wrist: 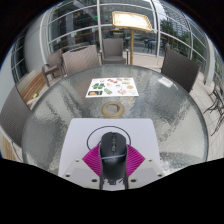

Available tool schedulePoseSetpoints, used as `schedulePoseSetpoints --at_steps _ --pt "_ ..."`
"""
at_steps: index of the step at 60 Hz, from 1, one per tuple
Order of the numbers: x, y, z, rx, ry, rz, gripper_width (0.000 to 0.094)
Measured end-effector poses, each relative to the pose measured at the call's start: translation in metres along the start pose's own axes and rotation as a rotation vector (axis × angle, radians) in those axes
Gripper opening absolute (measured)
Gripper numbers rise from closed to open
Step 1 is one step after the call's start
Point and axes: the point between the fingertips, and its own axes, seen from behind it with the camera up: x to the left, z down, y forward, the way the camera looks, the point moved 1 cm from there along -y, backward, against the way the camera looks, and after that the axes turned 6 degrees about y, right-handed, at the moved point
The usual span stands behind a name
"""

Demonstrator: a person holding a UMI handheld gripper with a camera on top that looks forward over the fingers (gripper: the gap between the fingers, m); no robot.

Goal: Arrange mouse

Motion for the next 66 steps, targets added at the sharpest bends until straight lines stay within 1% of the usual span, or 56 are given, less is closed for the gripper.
schedulePoseSetpoints --at_steps 2,3,5,6,7,8,15,16,17,20,21,22,32,41,49,56,66 --pt "-0.001 0.005 0.010 0.014 -0.002 0.002 0.0306" --pt "0.000 0.004 0.007 -0.016 -0.009 0.004 0.0309" --pt "-0.001 0.006 0.005 -0.023 -0.003 0.001 0.0329" --pt "-0.001 0.007 0.005 -0.027 -0.001 0.001 0.0358" --pt "-0.001 0.007 0.004 -0.034 -0.004 0.002 0.0363" --pt "-0.001 0.008 0.004 -0.037 -0.009 0.003 0.0389" --pt "-0.001 0.010 0.004 -0.043 -0.035 0.012 0.0494" --pt "0.001 0.010 0.004 -0.042 -0.040 0.010 0.0529" --pt "0.002 0.010 0.005 -0.038 -0.047 0.007 0.0586" --pt "0.004 0.005 0.010 -0.006 -0.059 0.006 0.0793" --pt "0.004 0.001 0.010 0.002 -0.064 0.010 0.0849" --pt "0.005 -0.003 0.009 0.004 -0.069 0.011 0.0874" --pt "0.024 -0.079 -0.025 -0.112 -0.059 0.017 0.0872" --pt "0.037 -0.172 -0.038 -0.212 -0.026 0.029 0.0871" --pt "0.050 -0.236 -0.025 -0.278 -0.008 0.021 0.0873" --pt "0.058 -0.278 -0.001 -0.309 0.003 0.018 0.0874" --pt "0.063 -0.317 0.033 -0.331 0.008 0.037 0.0868"
